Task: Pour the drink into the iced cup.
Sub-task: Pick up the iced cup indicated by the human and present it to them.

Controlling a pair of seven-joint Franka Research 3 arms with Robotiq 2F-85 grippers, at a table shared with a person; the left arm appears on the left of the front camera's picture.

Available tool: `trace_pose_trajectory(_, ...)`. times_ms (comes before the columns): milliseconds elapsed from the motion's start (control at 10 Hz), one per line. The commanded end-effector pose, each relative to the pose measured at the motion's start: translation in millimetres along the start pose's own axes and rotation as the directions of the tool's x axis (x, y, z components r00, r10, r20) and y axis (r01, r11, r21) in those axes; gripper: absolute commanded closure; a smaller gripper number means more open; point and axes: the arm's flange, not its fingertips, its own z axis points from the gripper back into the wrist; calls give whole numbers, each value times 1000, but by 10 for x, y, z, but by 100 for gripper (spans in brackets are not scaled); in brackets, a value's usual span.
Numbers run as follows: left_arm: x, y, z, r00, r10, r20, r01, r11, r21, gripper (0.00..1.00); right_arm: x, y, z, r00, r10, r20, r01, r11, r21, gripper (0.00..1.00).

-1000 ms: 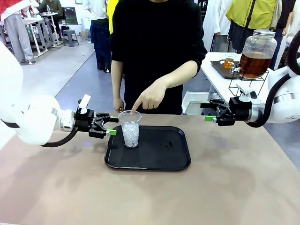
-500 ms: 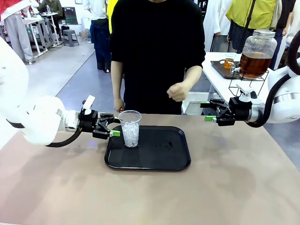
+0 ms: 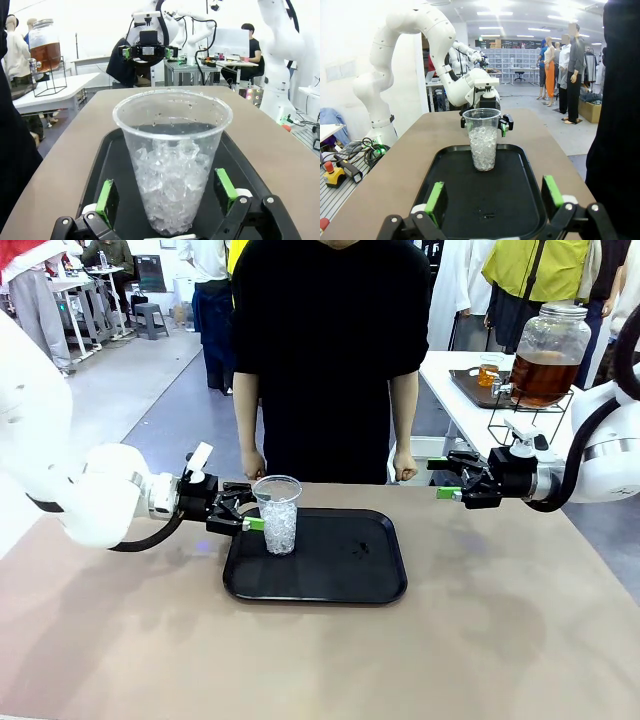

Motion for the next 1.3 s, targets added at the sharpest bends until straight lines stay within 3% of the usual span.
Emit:
trace_pose_trajectory(0,55,38,-92,1000,27,-13,-27,1000,-16,0,40,-46,-21,1000,-1,-8,1,1000,2,0)
trace_pose_trajectory(900,142,-18,-414,999,34,-32,-35,999,-27,0,40,-46,-21,1000,-1,-8,1,1000,2,0)
trace_pose_trajectory(1100,137,-21,-409,999,23,-29,-23,1000,-7,23,40,-46,-21,1000,-1,-8,1,1000,2,0)
trace_pose_trajectory(1200,140,-24,-412,999,34,-16,-34,999,-6,23,40,-46,-21,1000,-1,-8,1,1000,2,0)
